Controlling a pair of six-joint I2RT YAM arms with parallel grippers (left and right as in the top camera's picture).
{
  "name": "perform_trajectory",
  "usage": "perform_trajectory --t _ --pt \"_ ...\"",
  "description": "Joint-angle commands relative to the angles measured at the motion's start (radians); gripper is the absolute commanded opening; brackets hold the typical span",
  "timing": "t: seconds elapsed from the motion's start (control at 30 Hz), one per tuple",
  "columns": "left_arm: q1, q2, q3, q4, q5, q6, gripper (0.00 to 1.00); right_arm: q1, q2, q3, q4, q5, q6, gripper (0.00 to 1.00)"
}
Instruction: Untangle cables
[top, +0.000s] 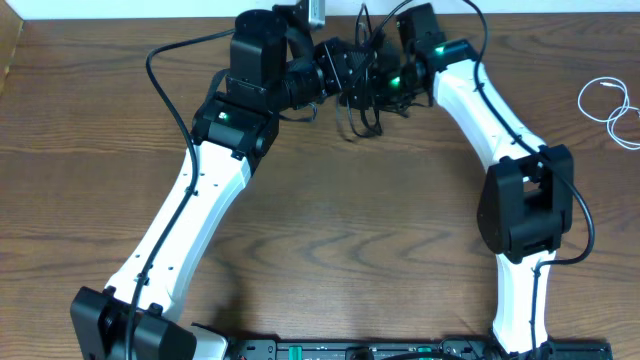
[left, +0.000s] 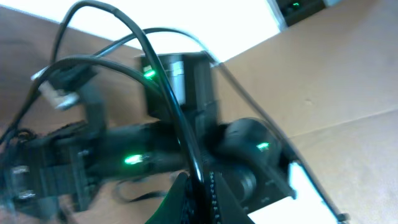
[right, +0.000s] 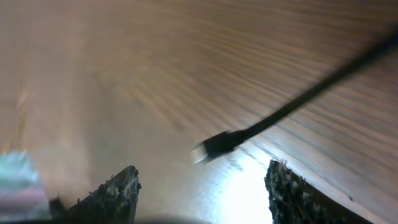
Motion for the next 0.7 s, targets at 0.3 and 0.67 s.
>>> perform_trajectory --t 0.3,0.67 --pt "0.178 -0.178 0.013 0.041 0.053 -0.017 0.07 -0.094 0.010 -0.172 0.049 0.144 0.156 0.58" --pt "0.315 -0.287 0.013 0.092 -0.033 -0.012 0.07 -0.130 0.010 -0.222 0.000 0.235 0.137 0.57"
